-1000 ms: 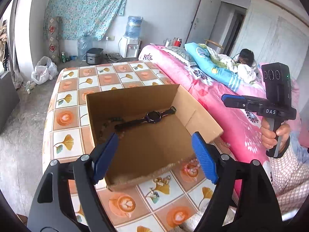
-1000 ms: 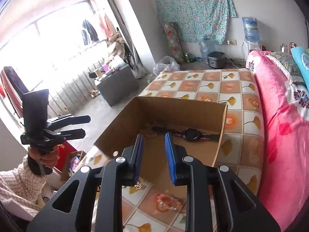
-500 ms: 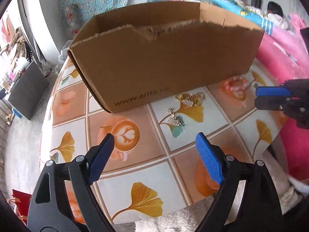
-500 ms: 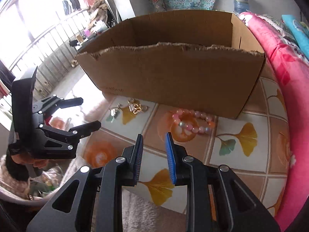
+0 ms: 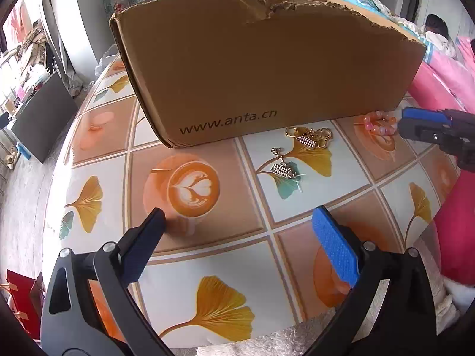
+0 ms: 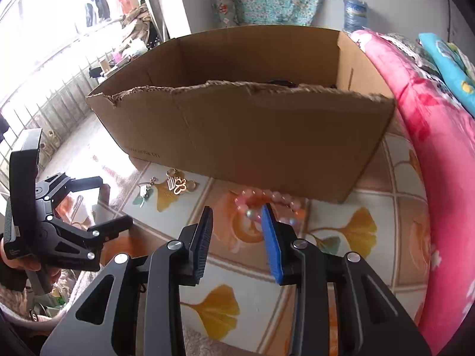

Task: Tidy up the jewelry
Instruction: 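Withdraw both tools from the box and move the right tool toward the pearl bracelet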

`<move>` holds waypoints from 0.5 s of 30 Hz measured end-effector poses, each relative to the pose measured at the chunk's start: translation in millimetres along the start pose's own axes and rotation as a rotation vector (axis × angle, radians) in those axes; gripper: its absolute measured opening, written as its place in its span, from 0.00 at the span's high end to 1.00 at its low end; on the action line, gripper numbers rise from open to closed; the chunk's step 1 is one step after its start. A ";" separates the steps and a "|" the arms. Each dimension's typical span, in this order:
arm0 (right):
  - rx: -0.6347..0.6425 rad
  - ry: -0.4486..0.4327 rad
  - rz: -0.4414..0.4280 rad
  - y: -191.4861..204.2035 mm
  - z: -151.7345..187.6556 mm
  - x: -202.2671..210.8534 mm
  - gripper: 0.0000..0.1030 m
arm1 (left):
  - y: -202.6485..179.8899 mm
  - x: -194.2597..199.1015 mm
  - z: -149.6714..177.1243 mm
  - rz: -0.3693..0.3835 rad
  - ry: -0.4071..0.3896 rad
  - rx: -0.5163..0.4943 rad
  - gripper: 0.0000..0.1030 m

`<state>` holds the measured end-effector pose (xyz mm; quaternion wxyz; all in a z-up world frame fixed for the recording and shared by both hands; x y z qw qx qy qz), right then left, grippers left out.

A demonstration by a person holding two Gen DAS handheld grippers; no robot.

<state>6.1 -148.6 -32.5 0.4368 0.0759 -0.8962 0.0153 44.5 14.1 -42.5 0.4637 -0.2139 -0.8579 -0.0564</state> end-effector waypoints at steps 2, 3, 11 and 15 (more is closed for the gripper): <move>0.002 0.016 -0.016 2.6 -6.5 -10.2 0.67 | -3.0 -0.6 -2.0 0.004 -0.002 -0.004 0.07; -0.002 0.033 -0.016 2.6 -8.6 -16.1 0.67 | -4.2 -0.3 -3.0 0.006 -0.004 -0.007 0.07; 0.023 0.157 -0.126 4.6 2.0 -21.2 0.67 | -0.1 -2.5 0.9 0.011 -0.035 -0.015 0.07; 0.036 0.194 -0.122 5.6 13.4 -10.9 0.67 | -1.4 -2.6 0.7 0.012 -0.031 -0.016 0.07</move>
Point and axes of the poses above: each gripper's, at about its wrist camera, not at the fingertips, and x roughly against the way its jaws point, y to its left, z to its underside, the point moved 1 cm from there along -x, roughly the way its jaws point, and after that the axes turned 8 degrees about z, right-handed, at the moved point
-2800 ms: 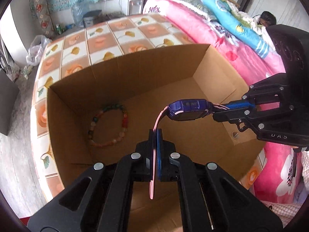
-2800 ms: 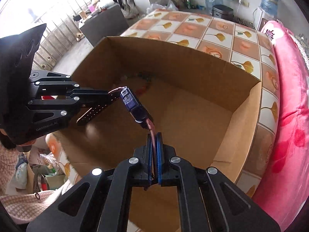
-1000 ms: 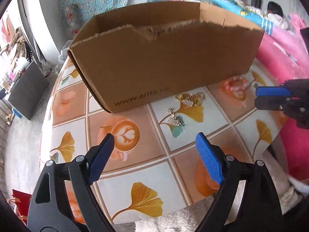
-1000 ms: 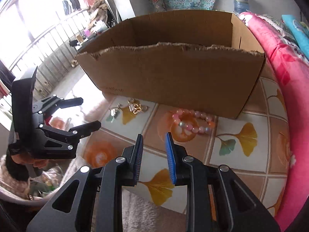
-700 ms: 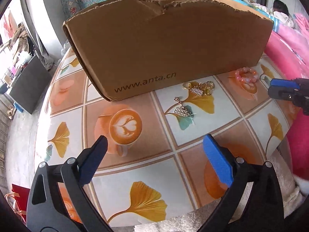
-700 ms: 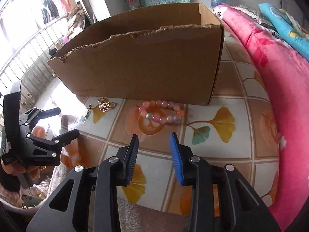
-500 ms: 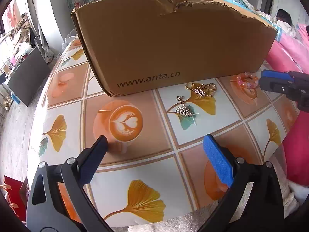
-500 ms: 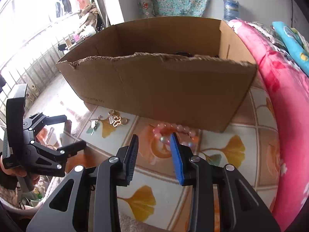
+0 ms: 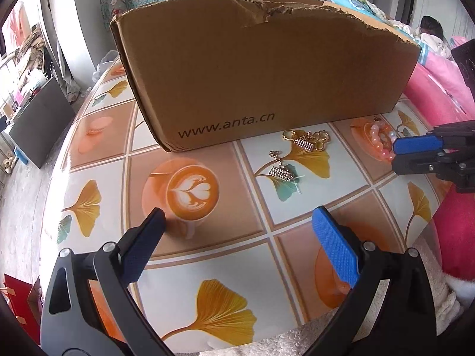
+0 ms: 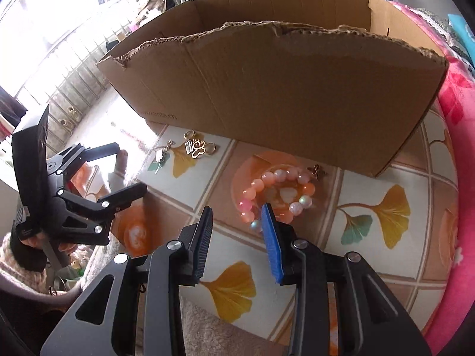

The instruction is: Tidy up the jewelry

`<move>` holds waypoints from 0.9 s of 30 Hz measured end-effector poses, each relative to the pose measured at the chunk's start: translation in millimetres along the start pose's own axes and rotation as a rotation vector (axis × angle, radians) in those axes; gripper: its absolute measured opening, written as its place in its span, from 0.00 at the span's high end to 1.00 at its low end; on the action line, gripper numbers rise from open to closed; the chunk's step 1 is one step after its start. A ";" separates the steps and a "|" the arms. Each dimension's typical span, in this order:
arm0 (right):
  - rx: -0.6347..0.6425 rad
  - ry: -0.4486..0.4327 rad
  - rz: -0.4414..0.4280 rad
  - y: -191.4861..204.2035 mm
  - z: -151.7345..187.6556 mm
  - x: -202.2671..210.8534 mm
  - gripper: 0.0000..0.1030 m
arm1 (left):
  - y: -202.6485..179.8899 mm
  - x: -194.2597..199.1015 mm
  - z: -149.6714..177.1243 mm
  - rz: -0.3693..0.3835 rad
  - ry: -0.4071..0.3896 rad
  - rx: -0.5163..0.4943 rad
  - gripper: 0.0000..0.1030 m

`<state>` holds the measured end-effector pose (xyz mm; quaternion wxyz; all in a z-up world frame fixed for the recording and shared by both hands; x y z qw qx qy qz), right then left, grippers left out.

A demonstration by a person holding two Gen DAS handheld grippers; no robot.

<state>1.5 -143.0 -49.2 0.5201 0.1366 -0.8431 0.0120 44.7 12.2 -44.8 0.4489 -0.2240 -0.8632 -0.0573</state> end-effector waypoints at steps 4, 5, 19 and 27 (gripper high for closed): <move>0.006 0.020 0.056 -3.2 11.7 8.3 0.67 | -1.0 0.5 0.6 0.001 0.001 0.001 0.07; 0.001 0.027 0.077 -4.5 15.5 10.0 0.67 | -1.2 0.4 0.7 0.001 0.001 0.000 0.07; -0.122 -0.121 0.135 -36.7 2.7 44.0 0.67 | -4.0 -0.1 1.9 0.001 -0.004 -0.001 0.07; -0.151 -0.086 0.202 -27.6 -18.1 4.6 0.67 | -4.8 -0.6 1.6 0.000 -0.002 0.002 0.07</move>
Point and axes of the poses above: each gripper's, at about its wrist camera, not at the fingertips, and x roughly against the way its jaws point, y to its left, z to its underside, the point moved 1 cm from there along -x, roughly the way its jaws point, and after that the axes turned 8 degrees about z, right-handed, at the moved point
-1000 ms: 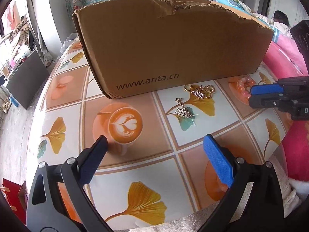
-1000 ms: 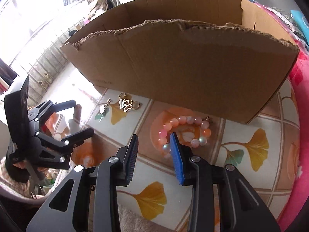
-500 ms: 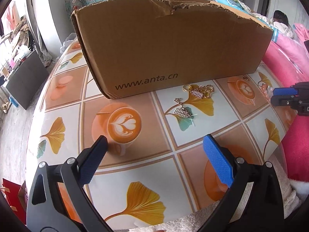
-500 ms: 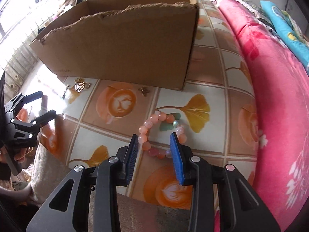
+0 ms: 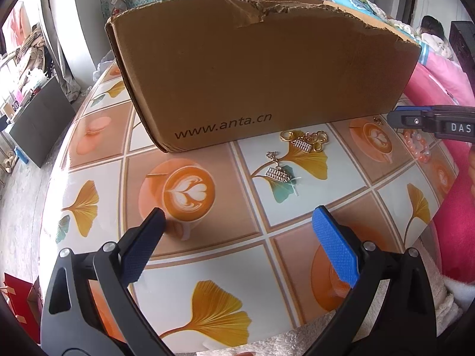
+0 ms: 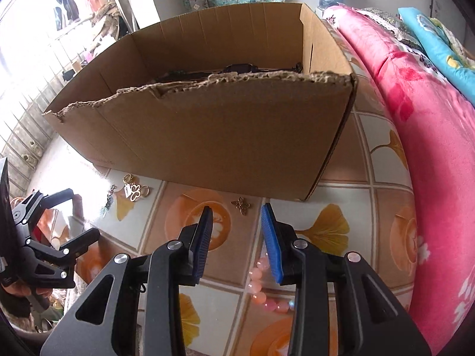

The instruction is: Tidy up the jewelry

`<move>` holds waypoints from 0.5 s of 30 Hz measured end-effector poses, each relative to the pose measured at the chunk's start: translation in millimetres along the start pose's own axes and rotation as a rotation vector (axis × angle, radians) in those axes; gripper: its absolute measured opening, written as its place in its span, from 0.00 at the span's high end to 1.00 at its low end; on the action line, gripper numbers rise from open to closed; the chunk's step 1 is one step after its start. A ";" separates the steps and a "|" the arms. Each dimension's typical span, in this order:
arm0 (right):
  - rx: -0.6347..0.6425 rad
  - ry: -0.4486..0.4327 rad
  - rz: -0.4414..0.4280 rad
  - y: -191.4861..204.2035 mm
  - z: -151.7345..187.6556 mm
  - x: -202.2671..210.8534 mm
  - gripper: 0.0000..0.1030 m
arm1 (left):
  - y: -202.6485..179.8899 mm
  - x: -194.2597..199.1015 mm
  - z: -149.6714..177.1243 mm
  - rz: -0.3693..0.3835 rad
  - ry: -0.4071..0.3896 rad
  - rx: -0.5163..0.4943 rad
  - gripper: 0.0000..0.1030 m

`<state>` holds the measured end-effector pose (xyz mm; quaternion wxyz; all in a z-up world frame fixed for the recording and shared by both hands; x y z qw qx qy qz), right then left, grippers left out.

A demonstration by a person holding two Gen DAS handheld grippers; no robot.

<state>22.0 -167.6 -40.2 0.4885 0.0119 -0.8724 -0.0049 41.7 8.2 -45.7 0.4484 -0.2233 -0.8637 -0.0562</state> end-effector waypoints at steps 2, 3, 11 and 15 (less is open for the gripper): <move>-0.013 -0.002 0.015 1.0 -0.5 -4.7 0.67 | -0.6 -0.1 0.0 0.000 -0.004 -0.002 0.07; -0.023 -0.008 0.011 0.0 -2.8 -5.6 0.67 | -1.1 -0.2 0.1 0.000 -0.005 -0.002 0.07; -0.105 -0.026 -0.039 -9.8 -17.3 -12.5 0.67 | -0.2 -0.1 0.1 0.005 0.001 -0.006 0.07; -0.060 -0.028 -0.001 -1.7 -10.6 -13.2 0.67 | 0.4 0.4 0.9 0.005 0.001 -0.006 0.07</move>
Point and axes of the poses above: each gripper's, at about its wrist camera, not at the fingertips, and x roughly against the way its jaws point, y to its left, z to its underside, the point moved 1 cm from there along -x, roughly the way its jaws point, and after that the axes turned 8 degrees about z, right-handed, at the moved point
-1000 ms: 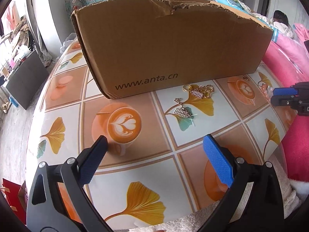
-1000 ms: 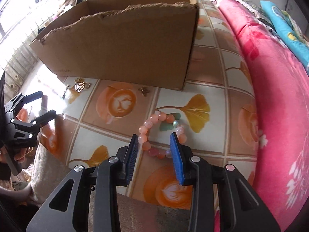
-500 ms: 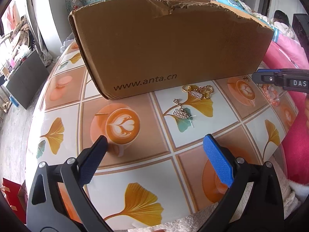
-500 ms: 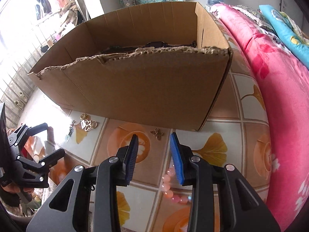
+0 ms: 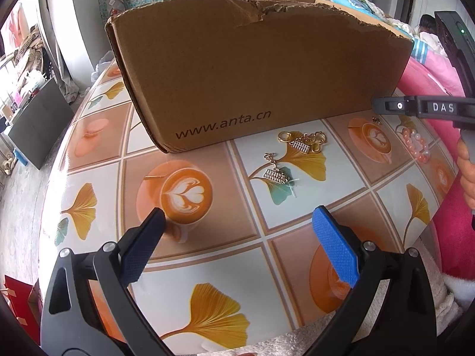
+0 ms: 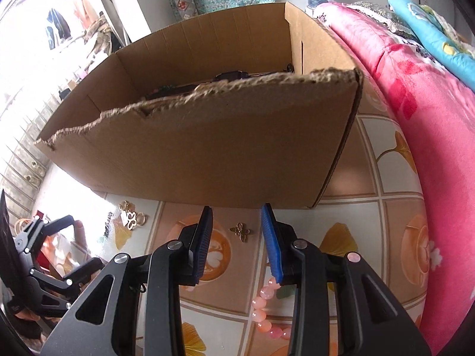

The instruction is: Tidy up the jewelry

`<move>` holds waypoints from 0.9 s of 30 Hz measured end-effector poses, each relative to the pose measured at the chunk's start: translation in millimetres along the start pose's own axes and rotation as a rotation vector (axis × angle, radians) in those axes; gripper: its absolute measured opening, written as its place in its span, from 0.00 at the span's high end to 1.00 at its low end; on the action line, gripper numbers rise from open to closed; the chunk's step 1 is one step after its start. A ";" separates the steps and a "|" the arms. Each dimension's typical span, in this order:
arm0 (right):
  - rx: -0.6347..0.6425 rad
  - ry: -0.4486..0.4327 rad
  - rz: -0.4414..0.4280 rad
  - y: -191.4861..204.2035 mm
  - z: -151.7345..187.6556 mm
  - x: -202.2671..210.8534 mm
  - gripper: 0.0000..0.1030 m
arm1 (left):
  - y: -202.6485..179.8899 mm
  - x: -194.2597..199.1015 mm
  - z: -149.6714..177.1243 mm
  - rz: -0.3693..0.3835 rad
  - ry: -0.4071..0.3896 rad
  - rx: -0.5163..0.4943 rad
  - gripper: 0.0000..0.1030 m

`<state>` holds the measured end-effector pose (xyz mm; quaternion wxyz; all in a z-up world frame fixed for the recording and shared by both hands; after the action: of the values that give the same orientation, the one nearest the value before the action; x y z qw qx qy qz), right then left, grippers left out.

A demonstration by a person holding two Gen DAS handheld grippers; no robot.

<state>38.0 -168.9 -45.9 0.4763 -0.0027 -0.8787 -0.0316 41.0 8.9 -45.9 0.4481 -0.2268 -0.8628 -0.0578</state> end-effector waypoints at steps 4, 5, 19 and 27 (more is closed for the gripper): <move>0.045 -0.017 0.070 11.0 10.9 -1.5 0.68 | 0.4 0.6 -0.2 0.000 0.001 0.002 0.07; 0.049 -0.017 0.075 12.8 12.1 -3.3 0.69 | 0.4 0.5 -0.4 -0.001 0.000 0.002 0.07; -0.051 -0.002 0.021 -0.3 -0.1 -12.7 0.92 | 0.7 0.4 0.5 0.000 0.001 0.001 0.07; -0.238 -0.004 -0.184 -41.7 -5.3 4.3 0.92 | -1.5 1.6 1.8 0.006 -0.017 -0.010 0.07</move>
<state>38.6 -211.0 -41.7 0.4660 0.0214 -0.8662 -0.1791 38.2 8.7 -45.6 0.4400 -0.2322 -0.8655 -0.0587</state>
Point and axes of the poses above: each gripper's, at about its wrist camera, not at the fingertips, and x roughly against the way its jaws point, y to its left, z to its underside, the point moved 1 cm from there along -x, roughly the way its jaws point, and after that the axes turned 8 degrees about z, right-handed, at the moved point
